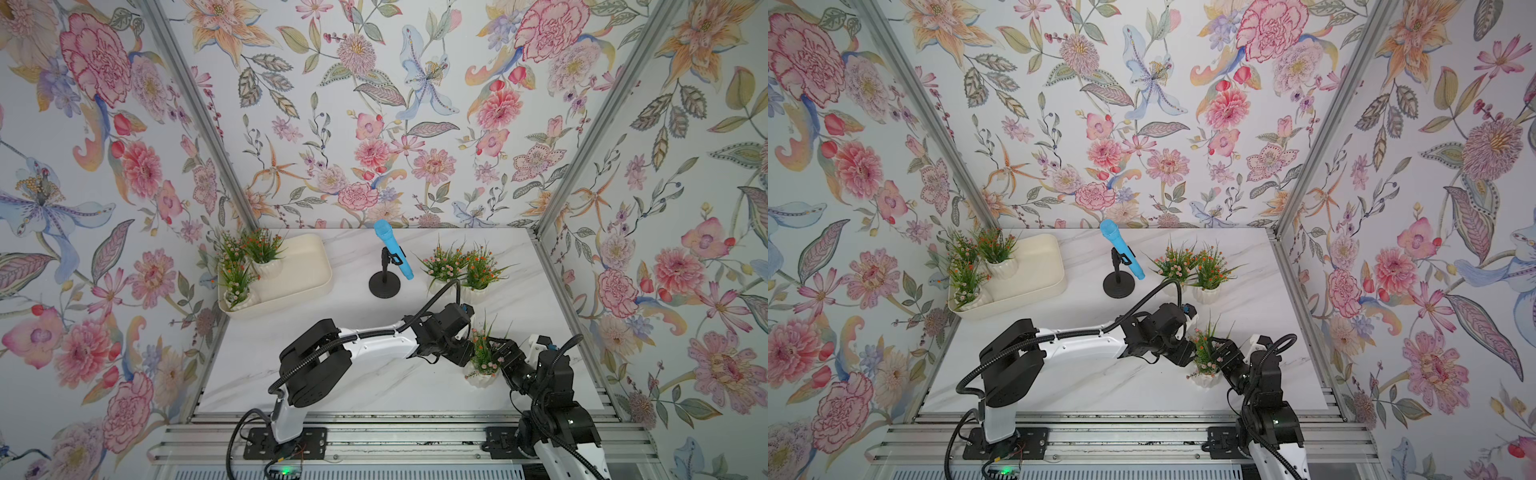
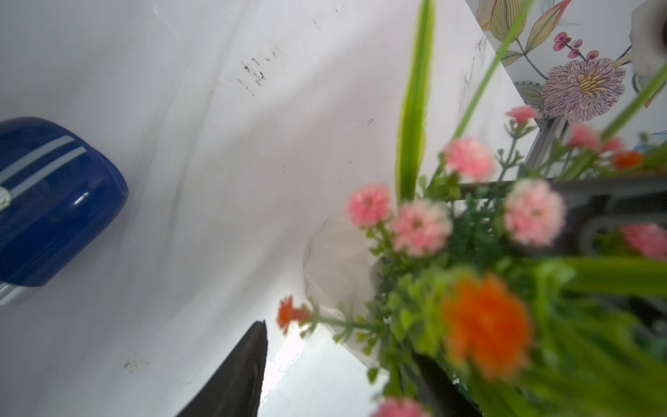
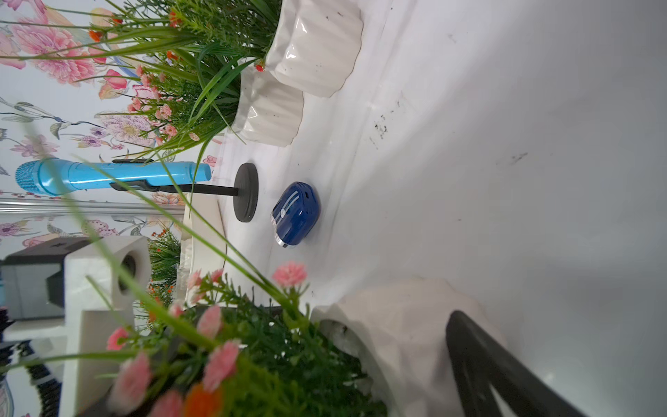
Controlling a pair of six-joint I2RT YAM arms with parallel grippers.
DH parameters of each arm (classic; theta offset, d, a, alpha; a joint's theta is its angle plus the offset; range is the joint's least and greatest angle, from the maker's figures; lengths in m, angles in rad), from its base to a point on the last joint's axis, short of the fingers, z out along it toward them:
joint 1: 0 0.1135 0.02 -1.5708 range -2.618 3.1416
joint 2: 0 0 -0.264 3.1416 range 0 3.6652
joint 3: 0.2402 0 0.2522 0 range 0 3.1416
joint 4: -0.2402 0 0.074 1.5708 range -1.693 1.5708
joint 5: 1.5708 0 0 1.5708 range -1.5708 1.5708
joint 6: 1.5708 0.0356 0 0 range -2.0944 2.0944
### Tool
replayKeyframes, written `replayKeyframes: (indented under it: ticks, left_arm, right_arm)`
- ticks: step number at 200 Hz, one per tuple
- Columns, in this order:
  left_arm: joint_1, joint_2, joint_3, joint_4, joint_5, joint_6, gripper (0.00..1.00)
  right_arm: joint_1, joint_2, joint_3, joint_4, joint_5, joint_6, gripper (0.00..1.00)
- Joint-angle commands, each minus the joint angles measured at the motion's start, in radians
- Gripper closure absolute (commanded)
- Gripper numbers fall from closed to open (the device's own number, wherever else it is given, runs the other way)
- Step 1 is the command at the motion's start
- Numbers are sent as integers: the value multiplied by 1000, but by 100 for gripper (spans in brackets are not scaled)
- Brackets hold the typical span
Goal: Put the potted gypsophila into the storage box
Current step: Pick up the baby's breath potted plant from the center of the board.
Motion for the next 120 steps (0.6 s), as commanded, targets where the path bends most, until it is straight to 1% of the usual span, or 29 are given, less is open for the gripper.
replayKeyframes:
  ticks: [1, 47, 77, 120]
  left_arm:
    - [-18, 4, 16, -15, -34, -35, 42]
    - [-17, 7, 28, -73, -74, -50, 44]
    - [-18, 14, 40, -100, -106, -57, 46]
    - [-30, 55, 106, -199, -180, -26, 50]
  right_arm:
    - [30, -26, -25, 75, -43, 86, 0]
    - [108, 12, -21, 135, -2, 90, 0]
    - [152, 76, 26, 141, 48, 35, 0]
    - [168, 177, 103, 134, 79, -36, 0]
